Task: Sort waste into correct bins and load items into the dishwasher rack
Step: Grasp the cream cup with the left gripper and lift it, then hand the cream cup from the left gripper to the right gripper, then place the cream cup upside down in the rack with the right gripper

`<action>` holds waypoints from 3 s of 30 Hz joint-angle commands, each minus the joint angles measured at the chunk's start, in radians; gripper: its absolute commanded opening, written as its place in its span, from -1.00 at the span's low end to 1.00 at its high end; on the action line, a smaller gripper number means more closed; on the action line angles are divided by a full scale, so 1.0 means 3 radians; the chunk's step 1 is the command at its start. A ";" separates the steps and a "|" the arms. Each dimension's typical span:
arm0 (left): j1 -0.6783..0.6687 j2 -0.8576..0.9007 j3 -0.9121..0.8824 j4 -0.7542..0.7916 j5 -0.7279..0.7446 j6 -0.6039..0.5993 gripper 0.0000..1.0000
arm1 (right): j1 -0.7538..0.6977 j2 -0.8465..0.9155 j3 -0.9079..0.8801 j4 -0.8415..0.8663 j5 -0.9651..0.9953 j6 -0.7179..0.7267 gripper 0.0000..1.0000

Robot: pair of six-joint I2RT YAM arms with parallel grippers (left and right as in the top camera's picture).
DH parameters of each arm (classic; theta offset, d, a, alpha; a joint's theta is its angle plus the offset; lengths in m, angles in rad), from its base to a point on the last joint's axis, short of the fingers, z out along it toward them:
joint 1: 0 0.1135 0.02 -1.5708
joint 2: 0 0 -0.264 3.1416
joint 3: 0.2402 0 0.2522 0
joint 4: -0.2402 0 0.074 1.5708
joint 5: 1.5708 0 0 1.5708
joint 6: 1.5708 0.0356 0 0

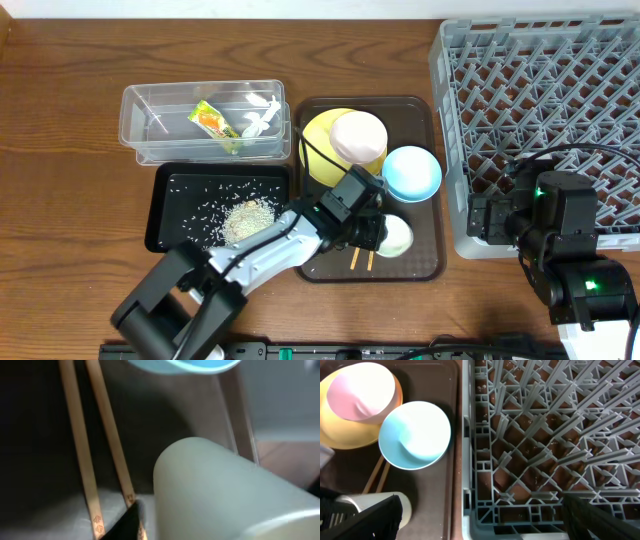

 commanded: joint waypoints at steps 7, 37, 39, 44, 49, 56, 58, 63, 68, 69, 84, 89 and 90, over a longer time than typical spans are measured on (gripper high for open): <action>0.0264 -0.0242 0.0022 -0.0149 0.0042 -0.0004 -0.88 | -0.0006 -0.0009 0.0058 -0.0003 0.0074 0.0041 0.98; 0.1417 -0.0319 0.0022 0.1812 0.3267 -0.1492 -0.88 | -0.0005 0.1453 0.0058 0.1873 -0.4493 -0.0731 0.89; 0.1406 -0.0319 0.0022 0.1812 0.3300 -0.1514 -0.87 | -0.0005 0.1453 0.0058 0.1873 -0.4494 -0.0732 0.88; 0.1391 -0.0319 0.0022 0.1812 0.3295 -0.1514 -0.87 | 0.0003 0.1453 0.0058 0.1868 -0.4509 -0.0730 0.58; 0.1391 -0.0319 0.0022 0.1812 0.3292 -0.1516 -0.88 | 0.0004 0.1453 0.0058 0.1867 -0.4508 -0.0730 0.22; 0.1394 -0.0319 0.0022 0.1812 0.3245 -0.1235 -0.42 | 0.0004 0.1453 0.0058 0.1783 -0.4369 -0.0732 0.14; 0.1394 -0.0319 0.0020 0.1741 0.3208 -0.0885 -0.21 | 0.0003 0.1453 0.0058 0.1720 -0.4073 -0.0732 0.09; 0.1404 -0.0320 0.0022 0.0886 0.2275 -0.0165 -0.03 | -0.0032 0.1432 0.0060 0.1537 -0.3133 -0.0655 0.00; 0.1489 -0.0373 0.0023 0.0345 0.1722 0.0373 0.04 | -0.0220 0.1278 0.0151 0.1218 -0.2627 -0.0622 -0.04; 0.1527 -0.0418 0.0032 0.0254 0.1624 0.0435 0.05 | -0.0275 0.1239 0.0206 0.1085 -0.2462 -0.0619 -0.05; 0.2021 -0.1799 0.0081 -0.1292 -0.0388 0.0810 0.10 | -0.0938 0.1169 0.1268 -0.0664 0.0121 -0.0010 -0.30; 0.2021 -0.1878 0.0079 -0.1334 -0.0418 0.0809 0.10 | -0.1226 0.1348 0.1268 -0.0721 0.0346 0.0093 -0.35; 0.2021 -0.1871 0.0078 -0.1335 -0.0418 0.0807 0.10 | -0.1268 0.1395 0.1268 -0.0711 0.0347 0.0092 -0.36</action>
